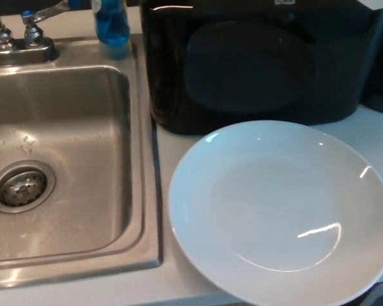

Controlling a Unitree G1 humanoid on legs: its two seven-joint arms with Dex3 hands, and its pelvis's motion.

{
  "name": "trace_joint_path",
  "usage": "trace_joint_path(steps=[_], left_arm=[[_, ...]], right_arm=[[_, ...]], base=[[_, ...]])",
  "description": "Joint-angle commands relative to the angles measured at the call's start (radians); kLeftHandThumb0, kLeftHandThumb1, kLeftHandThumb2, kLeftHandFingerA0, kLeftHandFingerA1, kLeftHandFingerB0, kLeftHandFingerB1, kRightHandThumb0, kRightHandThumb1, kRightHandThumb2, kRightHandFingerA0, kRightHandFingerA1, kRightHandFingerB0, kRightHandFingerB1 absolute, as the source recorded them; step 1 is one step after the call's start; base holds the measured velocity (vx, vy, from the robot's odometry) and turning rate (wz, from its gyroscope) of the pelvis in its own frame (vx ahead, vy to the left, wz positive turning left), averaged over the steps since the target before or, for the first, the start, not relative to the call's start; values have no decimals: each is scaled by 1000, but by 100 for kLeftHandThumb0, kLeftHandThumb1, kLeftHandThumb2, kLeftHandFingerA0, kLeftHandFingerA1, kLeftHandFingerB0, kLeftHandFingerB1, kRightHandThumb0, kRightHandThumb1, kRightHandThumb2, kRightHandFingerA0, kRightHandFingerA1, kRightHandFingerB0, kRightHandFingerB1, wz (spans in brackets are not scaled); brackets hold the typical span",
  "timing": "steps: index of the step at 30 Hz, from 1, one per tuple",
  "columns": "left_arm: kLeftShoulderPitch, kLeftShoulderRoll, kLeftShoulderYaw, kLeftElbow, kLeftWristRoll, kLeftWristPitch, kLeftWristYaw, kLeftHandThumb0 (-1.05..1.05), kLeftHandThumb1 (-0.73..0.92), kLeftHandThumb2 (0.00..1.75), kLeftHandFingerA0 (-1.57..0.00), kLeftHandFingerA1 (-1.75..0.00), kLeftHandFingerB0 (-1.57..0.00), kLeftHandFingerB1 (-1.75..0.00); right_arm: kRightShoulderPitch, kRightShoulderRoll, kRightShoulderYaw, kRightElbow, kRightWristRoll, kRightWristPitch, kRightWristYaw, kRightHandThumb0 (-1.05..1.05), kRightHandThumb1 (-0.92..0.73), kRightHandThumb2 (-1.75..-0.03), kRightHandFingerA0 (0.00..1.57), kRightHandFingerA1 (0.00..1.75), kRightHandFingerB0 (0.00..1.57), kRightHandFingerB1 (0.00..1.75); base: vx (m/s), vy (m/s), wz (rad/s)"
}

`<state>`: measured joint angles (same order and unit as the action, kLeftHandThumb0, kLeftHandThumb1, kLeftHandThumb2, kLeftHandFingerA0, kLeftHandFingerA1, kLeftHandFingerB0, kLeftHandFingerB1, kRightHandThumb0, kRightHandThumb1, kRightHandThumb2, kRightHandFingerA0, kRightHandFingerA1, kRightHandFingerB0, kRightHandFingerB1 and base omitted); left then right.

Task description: Walk towards the tissue paper container and pull out a piece of tissue paper and use it to wipe the plate

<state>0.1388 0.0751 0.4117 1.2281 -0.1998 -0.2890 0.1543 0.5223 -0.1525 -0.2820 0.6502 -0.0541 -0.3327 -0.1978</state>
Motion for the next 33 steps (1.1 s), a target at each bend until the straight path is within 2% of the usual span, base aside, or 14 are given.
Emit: trace_joint_path(steps=[1,17,18,19,20,21,22,23,26,27,28,30,32,33], left_arm=[[0,5,5,7,0,-74,-3,-5,51,102,-105,-107,-95,-76],[4,6,8,9,-1,-75,-5,-5,50,101,-107,-108,-97,-76],[8,7,4,3,3,-77,-2,-6,49,109,-105,-107,-93,-79],[11,8,3,1,4,-78,-1,-6,49,109,-105,-107,-93,-79],[11,8,3,1,4,-78,-1,-6,49,109,-105,-107,-93,-79],[19,12,7,-4,1,-85,-5,-6,48,108,-105,-106,-93,-79],[16,12,11,-6,-4,-77,-4,-6,48,108,-105,-107,-95,-81],[15,12,11,-6,-5,-76,-3,-6,48,108,-105,-107,-95,-81],[16,12,11,-7,-5,-76,-3,-6,48,108,-105,-107,-95,-81],[15,12,9,-8,-2,-76,-1,-7,53,95,-105,-108,-96,-77],[14,11,6,-9,2,-77,2,-7,53,95,-105,-108,-96,-77],[14,11,5,-9,2,-76,2,-7,53,95,-105,-108,-96,-77],[7,14,-2,-8,9,-64,2,-6,53,94,-104,-106,-97,-75],[9,11,-11,-7,19,-77,4,-6,48,109,-103,-105,-94,-80]], right_arm=[[3,-7,-4,6,2,-7,-14,-7,-65,-76,93,59,65,49],[11,-7,-11,7,8,-54,-17,-9,-68,-68,95,60,65,48],[61,11,-46,-26,-12,-222,-98,-17,-71,-61,84,52,54,41],[83,19,-61,-39,-21,-296,-132,-17,-71,-61,84,52,54,41],[83,20,-62,-38,-22,-298,-132,-17,-71,-61,84,52,54,41],[98,40,-76,-97,-10,-271,-142,-23,-73,-62,77,44,46,35],[153,68,-111,-224,-4,-296,-162,-26,-68,-60,56,39,31,31],[160,74,-117,-241,-5,-297,-163,-26,-68,-60,56,39,31,31],[166,86,-128,-260,-12,-288,-156,-26,-68,-60,56,39,31,31],[240,101,-155,-457,24,-248,-123,-58,-43,-81,1,36,0,20],[350,119,-191,-747,83,-189,-77,-58,-43,-81,1,36,0,20],[354,125,-192,-762,83,-177,-73,-58,-43,-81,1,36,0,20],[385,112,-289,-1021,181,-75,-96,-59,-41,-80,0,27,0,18],[391,70,-366,-1116,220,-38,-100,-59,-56,-79,0,20,0,7]], base=[[0,0,0],[0,0,0],[0,0,0],[0,0,0],[0,0,0],[0,0,0],[0,0,0],[0,0,0],[0,0,0],[0,0,0],[0,0,0],[0,0,0],[0,0,0],[0,0,0]])
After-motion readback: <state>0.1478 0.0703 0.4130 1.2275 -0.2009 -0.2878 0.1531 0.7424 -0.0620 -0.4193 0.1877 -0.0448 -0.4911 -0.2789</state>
